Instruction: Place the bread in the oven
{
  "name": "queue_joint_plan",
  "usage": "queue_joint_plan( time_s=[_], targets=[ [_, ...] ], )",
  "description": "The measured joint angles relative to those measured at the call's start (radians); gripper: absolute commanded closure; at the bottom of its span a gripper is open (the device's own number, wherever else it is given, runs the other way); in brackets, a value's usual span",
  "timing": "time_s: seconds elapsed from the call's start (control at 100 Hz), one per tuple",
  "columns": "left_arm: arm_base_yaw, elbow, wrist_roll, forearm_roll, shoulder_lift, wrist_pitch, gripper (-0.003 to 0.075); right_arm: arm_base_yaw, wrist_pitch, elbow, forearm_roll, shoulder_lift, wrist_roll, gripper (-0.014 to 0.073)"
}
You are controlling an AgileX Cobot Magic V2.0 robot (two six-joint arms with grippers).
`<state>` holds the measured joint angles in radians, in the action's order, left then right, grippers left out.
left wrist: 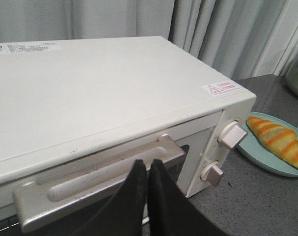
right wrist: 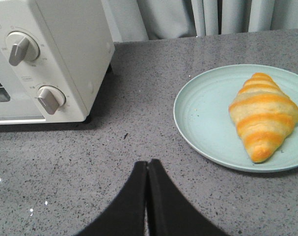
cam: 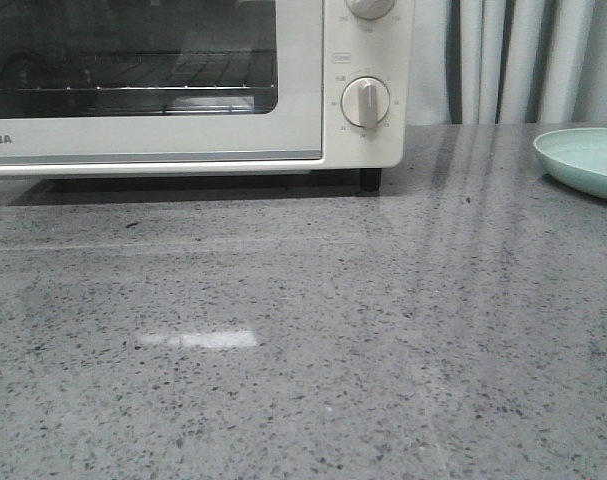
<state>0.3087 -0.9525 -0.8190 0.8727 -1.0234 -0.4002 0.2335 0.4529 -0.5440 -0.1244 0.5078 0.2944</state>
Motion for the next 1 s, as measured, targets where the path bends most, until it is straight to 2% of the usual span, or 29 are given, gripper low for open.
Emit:
queue_joint_plan(
  time_s=[0.32, 0.68, 1.0],
  targets=[
    [0.0, -0.018, -0.007, -0.054, -0.123, 0.013, 0.0741, 0.0, 0.032, 0.0, 0.0, 0.0, 0.0, 0.0642],
    [0.0, -0.018, -0.007, -0.059, -0.134, 0.119, 0.0741, 0.0, 0.045, 0.0, 0.0, 0.0, 0.0, 0.0642],
    [0.0, -0.025, -0.01, -0.1, -0.158, 0.044, 0.0741, 0.0, 0.048, 0.0, 0.0, 0.0, -0.001, 0.0642]
  ],
)
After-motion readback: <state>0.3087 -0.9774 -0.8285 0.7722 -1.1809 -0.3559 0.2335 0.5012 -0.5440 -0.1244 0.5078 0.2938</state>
